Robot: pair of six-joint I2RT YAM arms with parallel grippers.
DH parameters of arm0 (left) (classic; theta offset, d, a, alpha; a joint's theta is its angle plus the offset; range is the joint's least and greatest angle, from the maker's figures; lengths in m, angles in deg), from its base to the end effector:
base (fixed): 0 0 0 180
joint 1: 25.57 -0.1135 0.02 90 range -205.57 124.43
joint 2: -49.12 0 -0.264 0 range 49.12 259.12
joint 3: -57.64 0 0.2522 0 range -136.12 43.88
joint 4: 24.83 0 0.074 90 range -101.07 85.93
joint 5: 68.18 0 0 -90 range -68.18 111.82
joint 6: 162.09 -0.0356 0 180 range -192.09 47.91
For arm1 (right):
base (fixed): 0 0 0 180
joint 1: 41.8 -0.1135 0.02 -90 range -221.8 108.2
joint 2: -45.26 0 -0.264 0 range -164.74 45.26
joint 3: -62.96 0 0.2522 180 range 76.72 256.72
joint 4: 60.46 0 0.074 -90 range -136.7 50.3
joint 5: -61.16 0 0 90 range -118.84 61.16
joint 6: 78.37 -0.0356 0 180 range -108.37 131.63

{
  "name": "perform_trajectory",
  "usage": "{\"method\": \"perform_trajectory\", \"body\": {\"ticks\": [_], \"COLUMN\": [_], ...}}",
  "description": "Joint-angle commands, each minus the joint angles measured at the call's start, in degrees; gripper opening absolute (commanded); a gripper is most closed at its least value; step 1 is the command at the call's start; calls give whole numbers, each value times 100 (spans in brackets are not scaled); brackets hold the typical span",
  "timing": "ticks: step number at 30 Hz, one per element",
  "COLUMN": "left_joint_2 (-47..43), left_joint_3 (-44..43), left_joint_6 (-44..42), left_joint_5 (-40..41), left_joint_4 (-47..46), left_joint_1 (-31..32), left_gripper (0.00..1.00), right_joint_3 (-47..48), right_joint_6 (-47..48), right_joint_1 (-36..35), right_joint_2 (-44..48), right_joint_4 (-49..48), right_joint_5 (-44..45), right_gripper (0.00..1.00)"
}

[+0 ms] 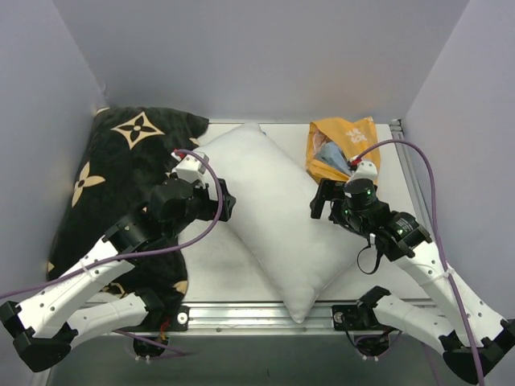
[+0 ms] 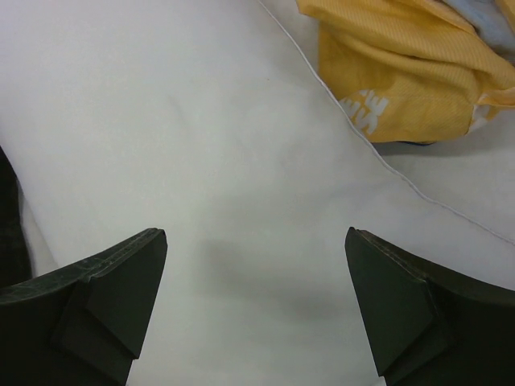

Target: Remove the pillowcase from the pillow

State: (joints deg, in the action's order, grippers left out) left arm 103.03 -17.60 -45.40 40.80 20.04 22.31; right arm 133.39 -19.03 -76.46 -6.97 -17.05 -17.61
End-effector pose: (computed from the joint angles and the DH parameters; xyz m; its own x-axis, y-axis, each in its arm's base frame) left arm 0.1415 -0.1392 0.3756 -0.4645 -0.1195 -0.8774 0.3277 0.8973 -0.2957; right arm 0.1655 0.1060 0.3546 -0.5119 0.2541 -0.8206 -0.1765 0.9037 0.3900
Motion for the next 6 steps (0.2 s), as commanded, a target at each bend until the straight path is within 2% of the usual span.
{"method": "perform_trajectory", "body": {"ticks": [1,6], "left_joint_2": [-135,-56], "left_joint_3": [4,-58], "left_joint_6": [-15,-77], "left_joint_5": [79,-35], "left_joint_4": [-79,-132], "left_joint_1": [-42,-42], "left_gripper": [97,97], "right_joint_3": [-68,-77], "right_joint_6": [24,112], "right_joint_1": [-59,-50], "right_joint_2": [143,213], "right_joint_4": [-223,-223], "right_joint_5": [301,363], "right_gripper": [100,100]}}
